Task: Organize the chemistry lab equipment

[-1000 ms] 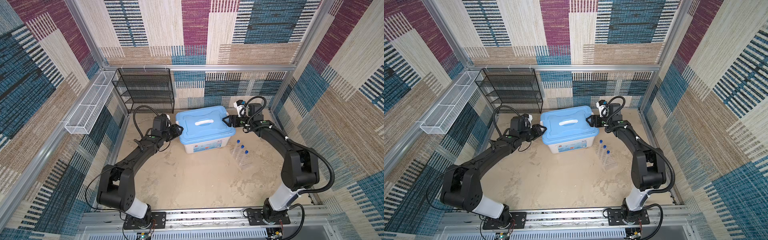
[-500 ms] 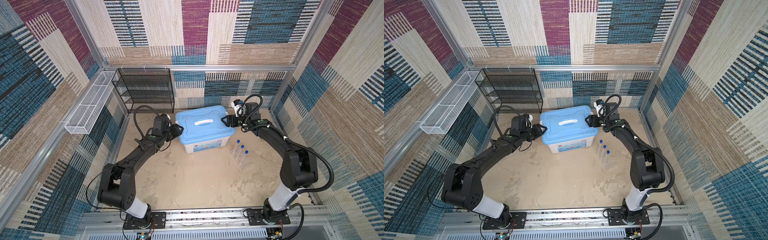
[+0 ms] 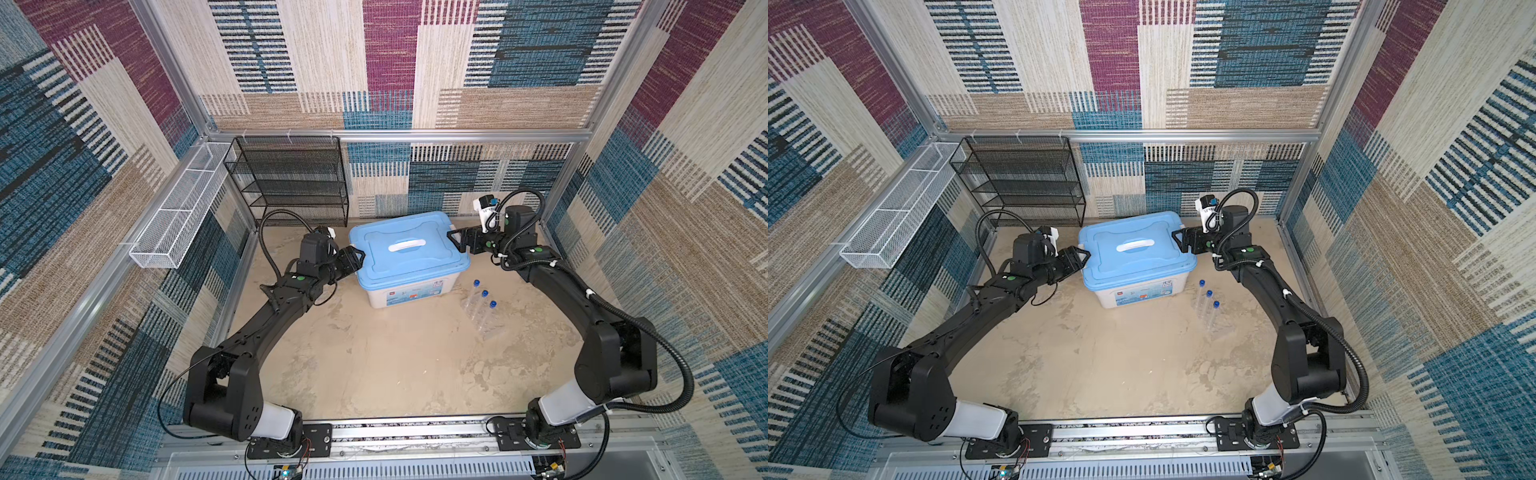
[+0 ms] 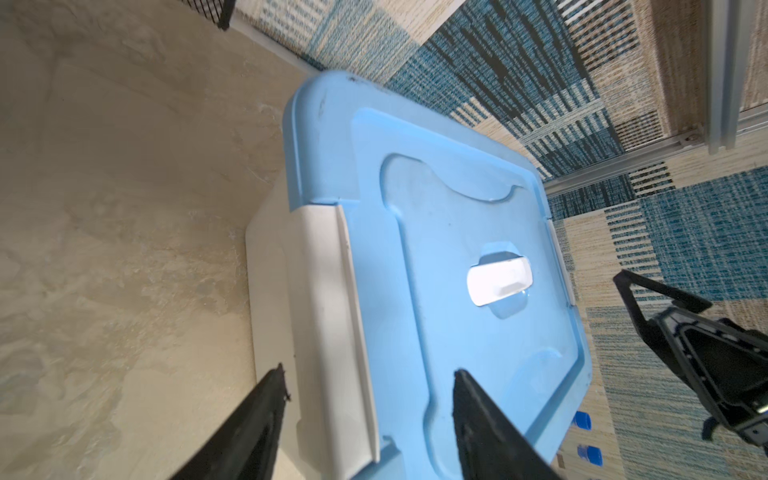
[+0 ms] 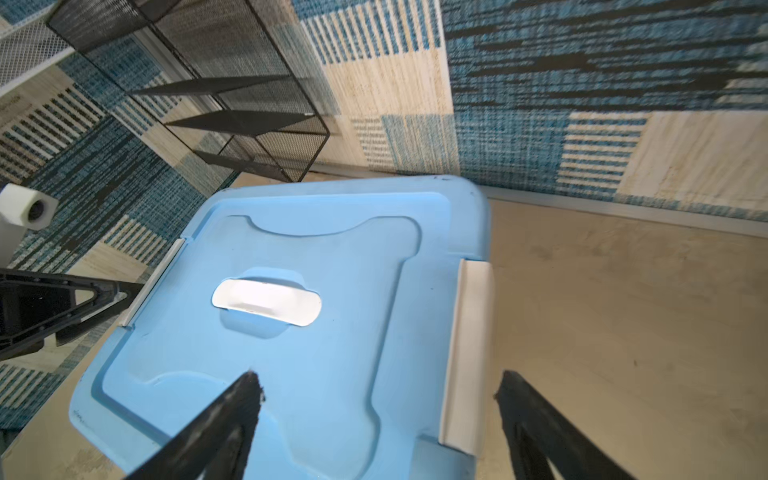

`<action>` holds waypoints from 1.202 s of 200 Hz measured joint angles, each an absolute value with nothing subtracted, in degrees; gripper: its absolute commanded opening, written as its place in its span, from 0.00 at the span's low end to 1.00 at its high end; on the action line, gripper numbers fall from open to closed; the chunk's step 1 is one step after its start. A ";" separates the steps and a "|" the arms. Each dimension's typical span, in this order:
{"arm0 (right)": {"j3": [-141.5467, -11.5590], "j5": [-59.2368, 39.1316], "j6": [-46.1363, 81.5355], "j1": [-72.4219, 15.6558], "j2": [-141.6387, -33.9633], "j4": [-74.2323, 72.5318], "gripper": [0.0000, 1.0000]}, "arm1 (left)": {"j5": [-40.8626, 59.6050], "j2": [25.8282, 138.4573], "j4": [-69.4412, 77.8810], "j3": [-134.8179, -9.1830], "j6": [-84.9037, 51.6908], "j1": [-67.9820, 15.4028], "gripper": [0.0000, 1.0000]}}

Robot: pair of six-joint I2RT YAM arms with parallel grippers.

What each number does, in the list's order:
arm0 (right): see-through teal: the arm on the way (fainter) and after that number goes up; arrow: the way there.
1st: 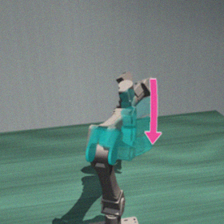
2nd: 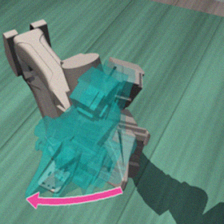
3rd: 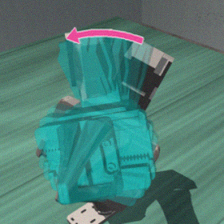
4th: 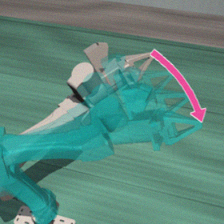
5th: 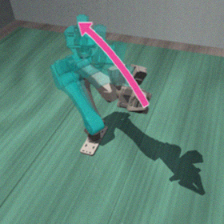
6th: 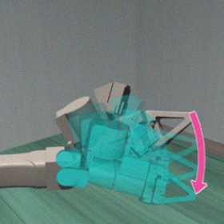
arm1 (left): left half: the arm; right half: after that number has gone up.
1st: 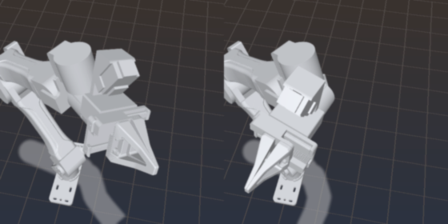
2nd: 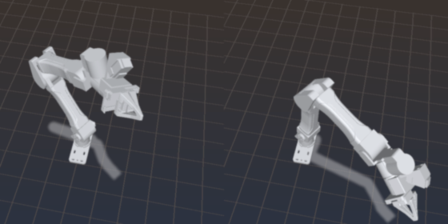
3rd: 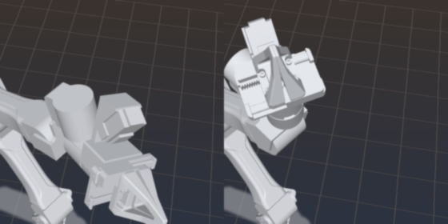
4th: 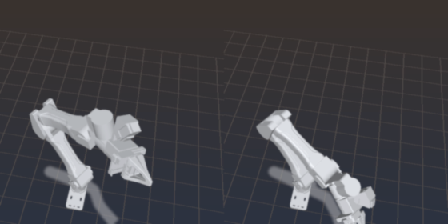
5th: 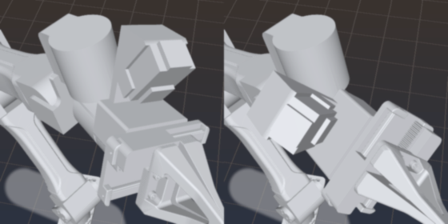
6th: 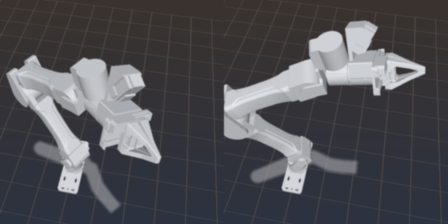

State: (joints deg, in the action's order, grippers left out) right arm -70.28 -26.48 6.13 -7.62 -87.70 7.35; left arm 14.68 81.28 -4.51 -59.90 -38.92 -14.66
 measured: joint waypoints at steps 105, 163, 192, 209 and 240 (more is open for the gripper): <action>-38.57 0.69 2.83 -2.76 -68.34 -20.73 0.99 | -5.96 66.15 -7.92 -47.37 -28.84 -12.08 0.99; -23.55 7.18 1.13 -2.13 -68.90 -36.62 0.99 | -17.58 62.85 -6.92 -38.26 -22.04 -11.51 0.99; -18.26 7.81 0.38 -2.00 -71.22 -44.29 0.99 | -21.26 61.17 -2.57 -32.27 -18.13 -11.51 0.99; -15.16 7.99 0.16 -2.00 -72.73 -49.32 0.99 | -22.61 60.55 0.51 -29.34 -16.29 -11.46 0.99; -12.67 7.99 -0.01 -2.00 -76.95 -56.25 0.99 | -23.88 60.18 5.30 -27.62 -13.21 -11.20 0.99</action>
